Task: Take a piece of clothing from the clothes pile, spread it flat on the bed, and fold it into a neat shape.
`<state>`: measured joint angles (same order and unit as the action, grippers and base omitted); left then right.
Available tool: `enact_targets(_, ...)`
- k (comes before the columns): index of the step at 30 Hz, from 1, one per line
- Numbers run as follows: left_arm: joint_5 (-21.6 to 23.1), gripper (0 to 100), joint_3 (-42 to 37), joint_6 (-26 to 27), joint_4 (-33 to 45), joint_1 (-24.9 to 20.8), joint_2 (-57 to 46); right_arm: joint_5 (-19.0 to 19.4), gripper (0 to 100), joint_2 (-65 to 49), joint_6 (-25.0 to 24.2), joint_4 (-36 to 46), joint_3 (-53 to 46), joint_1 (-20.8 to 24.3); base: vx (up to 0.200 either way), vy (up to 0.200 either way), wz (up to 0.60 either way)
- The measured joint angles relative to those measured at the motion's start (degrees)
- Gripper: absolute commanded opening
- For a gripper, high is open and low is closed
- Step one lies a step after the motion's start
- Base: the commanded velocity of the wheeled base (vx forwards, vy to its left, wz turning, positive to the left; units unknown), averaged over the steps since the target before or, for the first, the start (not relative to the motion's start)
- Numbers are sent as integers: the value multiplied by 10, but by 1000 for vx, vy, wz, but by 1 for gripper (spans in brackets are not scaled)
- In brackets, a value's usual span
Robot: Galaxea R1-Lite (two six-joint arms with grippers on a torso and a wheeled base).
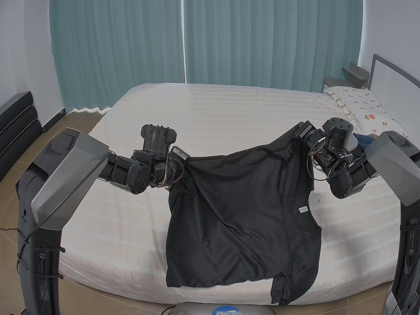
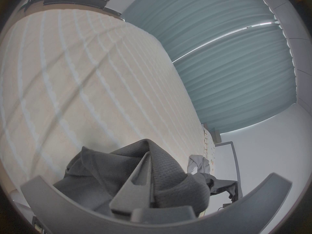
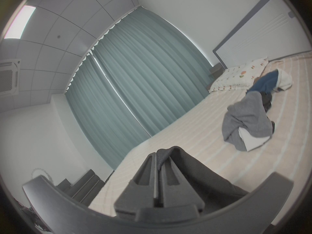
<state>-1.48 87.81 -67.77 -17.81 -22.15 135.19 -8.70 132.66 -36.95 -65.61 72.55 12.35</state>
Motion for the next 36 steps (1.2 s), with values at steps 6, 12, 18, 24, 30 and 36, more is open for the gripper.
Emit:
enact_targets(6,-1,100,23,-9,-8,-1,48,-16,100,69,-7,-10,19,0,0,0,0)
enact_targets(12,-5,100,49,-10,-5,-1,86,-22,100,127,-15,-11,36,0,0,0,0)
enact_targets(18,-40,100,63,-6,-2,1,111,-52,100,161,-15,-8,44,-15,0,0,0)
enact_targets(24,-64,100,72,43,14,2,121,-82,100,180,-13,-17,66,-27,0,0,0)
enact_targets(30,-89,100,79,132,15,4,115,-83,100,184,-15,-20,73,-39,0,0,0)
enact_targets(36,-127,100,155,150,17,7,118,-83,100,182,-23,-31,77,-50,0,0,0)
